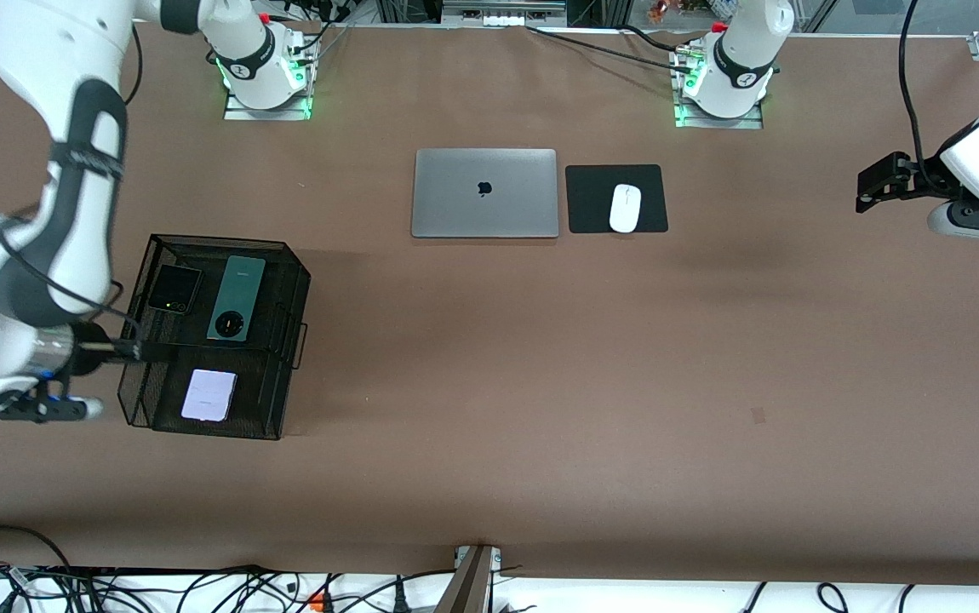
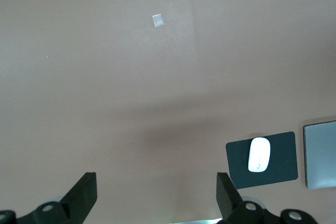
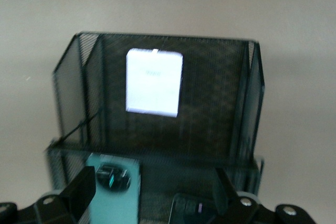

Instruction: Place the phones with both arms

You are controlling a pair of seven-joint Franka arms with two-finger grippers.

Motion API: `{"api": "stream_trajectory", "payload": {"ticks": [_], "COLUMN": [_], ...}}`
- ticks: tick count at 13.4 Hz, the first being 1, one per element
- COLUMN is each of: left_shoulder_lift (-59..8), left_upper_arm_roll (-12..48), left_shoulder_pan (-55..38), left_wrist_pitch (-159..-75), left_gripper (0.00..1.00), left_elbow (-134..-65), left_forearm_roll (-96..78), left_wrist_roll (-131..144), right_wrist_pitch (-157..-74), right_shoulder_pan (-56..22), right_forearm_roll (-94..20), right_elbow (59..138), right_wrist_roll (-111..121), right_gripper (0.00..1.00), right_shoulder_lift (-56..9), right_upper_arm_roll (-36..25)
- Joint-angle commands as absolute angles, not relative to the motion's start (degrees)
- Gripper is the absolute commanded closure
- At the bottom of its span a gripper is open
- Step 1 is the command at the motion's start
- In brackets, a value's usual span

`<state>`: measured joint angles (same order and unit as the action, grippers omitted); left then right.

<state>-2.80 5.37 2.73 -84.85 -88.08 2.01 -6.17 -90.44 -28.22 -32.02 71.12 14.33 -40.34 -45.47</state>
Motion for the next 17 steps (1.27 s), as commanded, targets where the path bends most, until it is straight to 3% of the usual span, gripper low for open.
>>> {"api": "stream_trajectory", "payload": {"ticks": [1, 12, 14, 17], "left_shoulder_lift": [-3.5, -3.7, -4.2, -3.8], "left_upper_arm_roll": [5.4, 5.5, 5.9, 6.0], "left_shoulder_pan": [2.3, 1.8, 1.1, 1.1], "left_wrist_pitch": [-84.8, -85.1, -85.1, -85.0], "left_gripper": [0.00, 0.00, 0.00, 0.00], "left_elbow": [-86.8, -86.8, -86.7, -86.7], "left_forearm_roll": [2.6, 1.3, 1.8, 1.4], "left_wrist_roll": [-6.7, -7.1, -6.9, -7.3], "right_wrist_pitch": [-84.8, -83.7, -83.9, -85.1], "right_shoulder_pan": [-31.3, -35.2, -30.0, -13.4], "right_forearm_roll": [-27.4, -21.4, -17.0, -5.9], "right_elbow": [72.2, 73.6, 73.4, 73.9], "right_wrist_roll": [9.5, 2.0, 1.6, -2.3], "right_gripper": [0.02, 0.01, 0.01, 0.01], "right_shoulder_lift": [-34.5, -27.3, -24.6, -19.3], "right_upper_arm_roll": [-46.1, -44.7, -37.4, -14.1]}}
